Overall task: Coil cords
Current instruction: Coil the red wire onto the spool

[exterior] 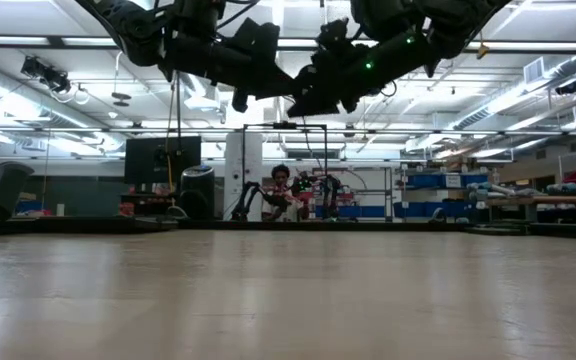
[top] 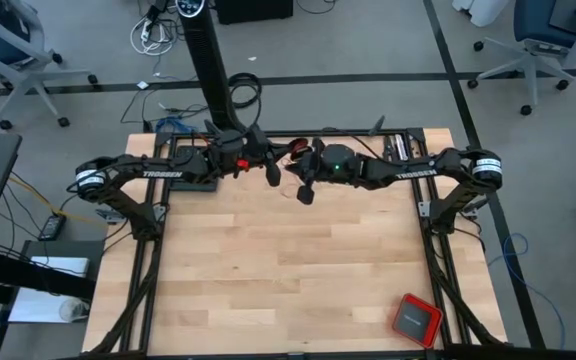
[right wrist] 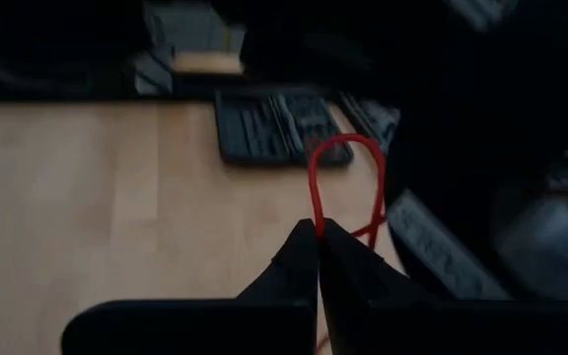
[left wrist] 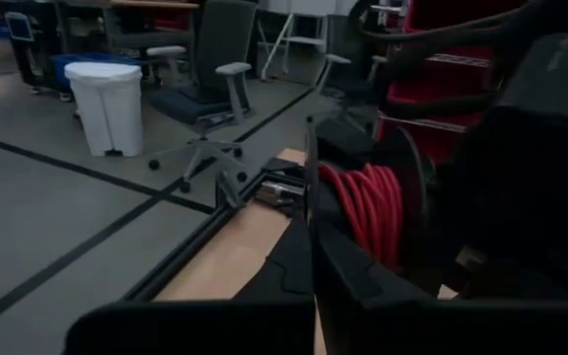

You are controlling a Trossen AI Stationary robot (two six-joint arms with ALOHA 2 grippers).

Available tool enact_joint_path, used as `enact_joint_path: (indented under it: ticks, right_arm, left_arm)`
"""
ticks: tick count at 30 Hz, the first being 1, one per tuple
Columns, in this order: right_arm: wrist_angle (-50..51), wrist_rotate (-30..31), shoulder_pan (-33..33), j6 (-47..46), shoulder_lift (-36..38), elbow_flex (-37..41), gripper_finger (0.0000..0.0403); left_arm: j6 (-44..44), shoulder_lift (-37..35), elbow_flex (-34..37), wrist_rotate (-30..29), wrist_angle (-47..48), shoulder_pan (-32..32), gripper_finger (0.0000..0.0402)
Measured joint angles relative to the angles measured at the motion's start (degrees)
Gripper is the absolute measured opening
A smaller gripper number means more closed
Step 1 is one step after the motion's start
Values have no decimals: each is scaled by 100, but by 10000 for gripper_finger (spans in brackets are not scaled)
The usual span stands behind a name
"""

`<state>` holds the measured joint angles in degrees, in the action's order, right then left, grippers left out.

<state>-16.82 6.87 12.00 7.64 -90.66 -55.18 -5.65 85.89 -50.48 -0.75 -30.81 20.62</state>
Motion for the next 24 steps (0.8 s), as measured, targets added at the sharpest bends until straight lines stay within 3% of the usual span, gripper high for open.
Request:
enact_joint_path:
  ticks: [8,18,21,24]
  right_arm:
    - [1035,658,-131,147,226,-6,4]
    - [2442,1006,-22,-328,268,12,72]
    - [2281,1006,17,-354,268,187,85]
    - [1481,766,52,-329,268,560,89]
  left_arm:
    - [89,0,7,-4,112,81,1]
    - [83,-16,-2,-4,136,146,1]
    - [87,-69,-2,-2,102,149,1]
    - [94,-94,-2,-4,141,151,1]
